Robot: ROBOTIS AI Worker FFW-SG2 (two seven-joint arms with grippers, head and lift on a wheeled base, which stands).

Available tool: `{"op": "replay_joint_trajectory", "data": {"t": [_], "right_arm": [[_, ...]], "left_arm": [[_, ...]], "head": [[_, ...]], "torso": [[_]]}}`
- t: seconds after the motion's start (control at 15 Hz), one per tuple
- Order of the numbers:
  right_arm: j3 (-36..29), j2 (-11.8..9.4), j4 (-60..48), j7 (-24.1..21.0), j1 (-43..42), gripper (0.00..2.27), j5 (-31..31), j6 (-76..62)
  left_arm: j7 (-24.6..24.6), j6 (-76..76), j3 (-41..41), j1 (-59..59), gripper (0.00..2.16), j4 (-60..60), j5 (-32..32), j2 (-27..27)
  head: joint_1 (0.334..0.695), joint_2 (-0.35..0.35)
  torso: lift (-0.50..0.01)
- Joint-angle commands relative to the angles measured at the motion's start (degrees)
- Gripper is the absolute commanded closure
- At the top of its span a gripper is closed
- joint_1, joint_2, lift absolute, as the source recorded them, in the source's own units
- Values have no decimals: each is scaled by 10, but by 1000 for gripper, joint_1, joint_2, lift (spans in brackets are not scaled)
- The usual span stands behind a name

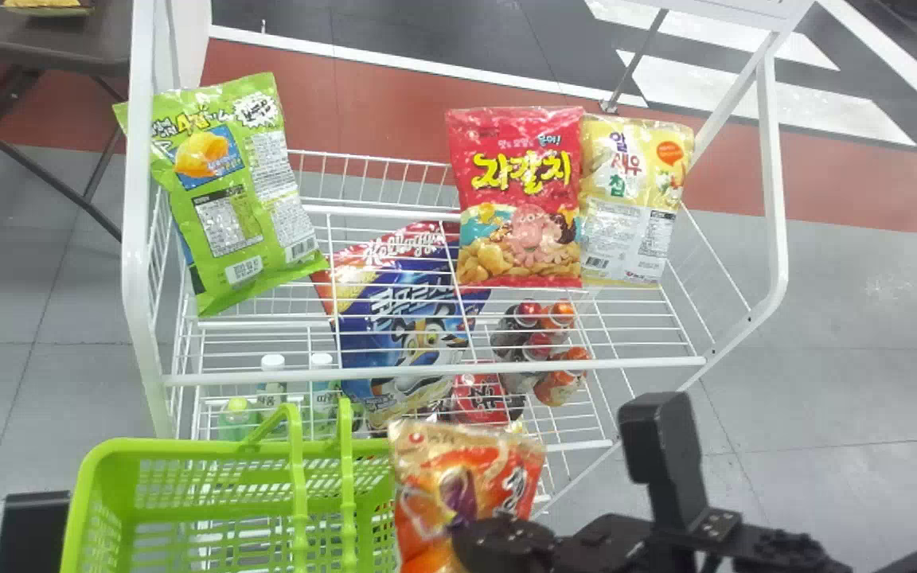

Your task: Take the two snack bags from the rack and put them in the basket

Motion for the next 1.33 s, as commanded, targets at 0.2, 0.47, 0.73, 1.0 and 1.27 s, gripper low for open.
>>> {"op": "replay_joint_trajectory", "data": {"t": [0.2, 0.47, 0.73, 1.0, 1.27], "right_arm": [[118, 0, 17, -4, 0, 2246, 39, 3], [170, -1, 79, -21, -27, 2240, 62, -20], [177, -3, 163, -15, -55, -1, 73, -88], [164, -3, 161, 4, -54, 49, 67, -107], [134, -2, 103, 15, -42, 60, 56, -114]], "left_arm": [[-4, 20, -7, -3, 1497, -1, 3, -1], [-9, 23, -8, -1, 1497, -2, 8, -1], [-16, 25, -4, 2, 1497, -2, 9, -1], [-16, 23, -3, -2, 1497, 0, 8, -1], [-22, 25, 12, 1, 1497, 1, 16, -1]], "head": [[695, -350], [695, -350], [695, -350], [695, -350], [695, -350]], "torso": [[-8], [-8], [-8], [-8], [-8]]}}
